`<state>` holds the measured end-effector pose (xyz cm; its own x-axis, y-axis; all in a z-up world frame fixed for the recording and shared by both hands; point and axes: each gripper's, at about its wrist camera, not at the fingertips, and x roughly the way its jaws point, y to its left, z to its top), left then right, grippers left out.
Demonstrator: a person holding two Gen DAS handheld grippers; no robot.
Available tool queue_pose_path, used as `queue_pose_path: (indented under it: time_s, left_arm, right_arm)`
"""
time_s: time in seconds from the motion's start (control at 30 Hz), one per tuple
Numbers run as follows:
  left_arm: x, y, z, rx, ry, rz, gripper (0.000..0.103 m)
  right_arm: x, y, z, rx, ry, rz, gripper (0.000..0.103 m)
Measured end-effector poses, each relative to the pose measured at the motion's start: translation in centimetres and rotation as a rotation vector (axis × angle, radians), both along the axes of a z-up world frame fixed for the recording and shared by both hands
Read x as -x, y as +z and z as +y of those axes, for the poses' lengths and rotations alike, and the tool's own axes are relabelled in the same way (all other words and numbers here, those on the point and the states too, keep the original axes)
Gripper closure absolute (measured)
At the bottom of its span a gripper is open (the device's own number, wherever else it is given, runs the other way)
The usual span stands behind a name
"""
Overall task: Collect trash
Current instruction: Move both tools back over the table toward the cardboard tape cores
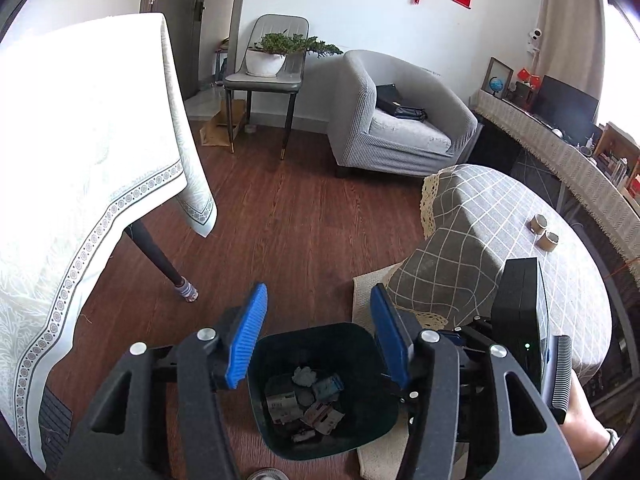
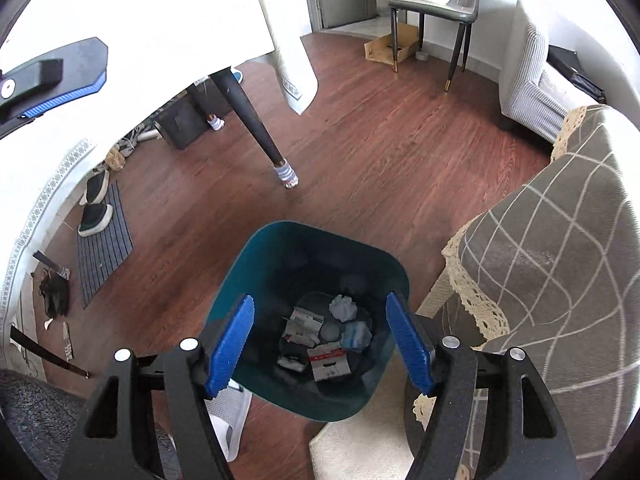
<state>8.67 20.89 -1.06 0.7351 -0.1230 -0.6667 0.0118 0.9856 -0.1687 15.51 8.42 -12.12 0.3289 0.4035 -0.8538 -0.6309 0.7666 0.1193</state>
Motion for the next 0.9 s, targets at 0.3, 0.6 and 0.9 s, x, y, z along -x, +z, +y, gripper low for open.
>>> queue_pose_path:
  time_s: [0.3, 0.6, 0.9]
  left_arm:
    - [-0.3, 1.9, -2.0, -0.011, 0.002, -0.058, 0.045]
    - [-1.4, 3.0, -5.4, -0.027, -0.03, -0.095, 0.041]
    - [-3.4, 2.5, -11.2, -0.039, -0.133, -0.09, 0.034]
  right_arm:
    - [1.2, 5.6, -2.1, -0.092, 0.022, -0.111, 0.033]
    - [0.6, 9.2, -7.1, -0.157, -0.053, -0.187, 0.033]
    - [-1.2, 10.6, -14.0, -0.157, -0.178, -0.223, 0.033]
